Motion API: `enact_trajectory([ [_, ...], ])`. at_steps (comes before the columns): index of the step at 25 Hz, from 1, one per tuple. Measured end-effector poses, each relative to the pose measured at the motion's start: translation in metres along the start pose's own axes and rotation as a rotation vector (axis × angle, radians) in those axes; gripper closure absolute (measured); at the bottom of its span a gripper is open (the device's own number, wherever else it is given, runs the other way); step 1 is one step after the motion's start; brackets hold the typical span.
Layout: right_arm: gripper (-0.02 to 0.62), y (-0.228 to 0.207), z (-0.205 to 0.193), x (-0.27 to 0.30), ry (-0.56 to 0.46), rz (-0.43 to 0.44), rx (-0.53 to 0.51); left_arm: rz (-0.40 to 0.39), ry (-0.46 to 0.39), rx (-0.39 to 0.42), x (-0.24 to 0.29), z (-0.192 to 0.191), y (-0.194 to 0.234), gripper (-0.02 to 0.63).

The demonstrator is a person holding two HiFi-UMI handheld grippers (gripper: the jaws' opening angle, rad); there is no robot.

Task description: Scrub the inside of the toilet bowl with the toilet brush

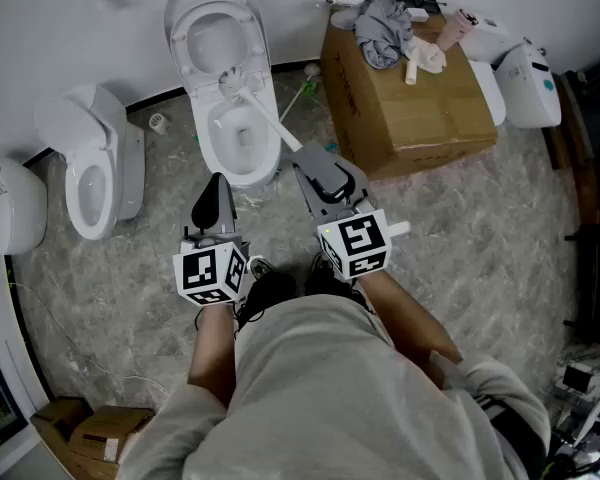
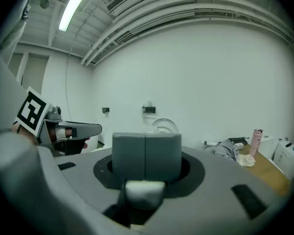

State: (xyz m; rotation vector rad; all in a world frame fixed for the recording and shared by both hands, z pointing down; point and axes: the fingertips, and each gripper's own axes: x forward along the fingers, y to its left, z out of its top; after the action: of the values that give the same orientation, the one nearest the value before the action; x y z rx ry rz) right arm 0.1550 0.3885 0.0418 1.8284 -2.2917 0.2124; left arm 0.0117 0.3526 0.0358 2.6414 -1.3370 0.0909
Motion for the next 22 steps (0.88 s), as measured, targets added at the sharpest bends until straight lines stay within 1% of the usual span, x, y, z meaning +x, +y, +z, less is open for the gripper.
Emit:
enact_trajectory([
  [4, 0.448, 0.018, -0.007, 0.013, 0.016, -0.01, -0.001, -0.012, 0.007, -0.007, -0.005, -0.006, 0.026, 0.597],
  [12, 0.448, 0.047, -0.017, 0.038, 0.087, -0.037, -0.045, -0.05, 0.043, -0.035, -0.011, -0.02, 0.079, 0.597],
  [18, 0.448, 0.053, -0.029, 0.06, 0.148, -0.04, -0.049, -0.062, 0.082, -0.063, -0.004, -0.036, 0.102, 0.597],
  [22, 0.448, 0.05, -0.038, 0.082, 0.179, -0.024, -0.048, -0.053, 0.106, -0.077, 0.011, -0.047, 0.114, 0.597],
])
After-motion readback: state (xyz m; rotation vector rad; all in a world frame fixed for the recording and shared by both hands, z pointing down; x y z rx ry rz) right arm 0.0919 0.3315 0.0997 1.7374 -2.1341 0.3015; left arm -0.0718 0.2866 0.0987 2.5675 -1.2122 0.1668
